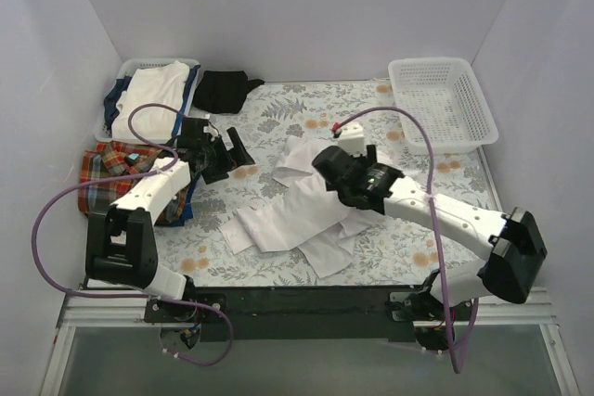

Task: Fold and stack the long sleeve shirts
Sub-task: Flatten the shirt out

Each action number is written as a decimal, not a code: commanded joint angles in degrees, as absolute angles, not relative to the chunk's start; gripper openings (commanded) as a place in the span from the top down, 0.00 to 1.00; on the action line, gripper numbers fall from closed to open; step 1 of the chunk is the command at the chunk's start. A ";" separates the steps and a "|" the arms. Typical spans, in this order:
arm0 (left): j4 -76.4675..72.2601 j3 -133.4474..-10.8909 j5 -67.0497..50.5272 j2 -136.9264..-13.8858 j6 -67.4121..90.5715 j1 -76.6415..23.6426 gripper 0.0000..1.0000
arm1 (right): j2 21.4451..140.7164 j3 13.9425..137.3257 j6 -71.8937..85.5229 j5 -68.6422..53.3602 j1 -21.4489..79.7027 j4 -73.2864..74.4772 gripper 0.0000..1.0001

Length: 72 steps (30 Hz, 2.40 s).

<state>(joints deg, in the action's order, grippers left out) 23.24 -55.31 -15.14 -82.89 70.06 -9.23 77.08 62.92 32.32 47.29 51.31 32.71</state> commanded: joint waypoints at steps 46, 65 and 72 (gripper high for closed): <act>15.90 -74.36 -2.47 -113.65 62.23 -24.87 1.00 | 77.61 64.69 32.08 34.72 49.66 38.58 0.16; 28.12 -62.76 14.94 -89.83 60.63 -19.78 1.00 | 93.66 76.80 8.55 23.03 62.90 30.06 0.16; 29.54 -60.21 12.49 -92.46 64.42 -16.97 1.00 | 105.11 86.39 2.56 12.15 70.13 28.12 0.17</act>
<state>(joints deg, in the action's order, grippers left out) 27.79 -61.17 12.78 -91.72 62.48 -18.17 101.45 81.21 8.51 19.84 67.64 30.37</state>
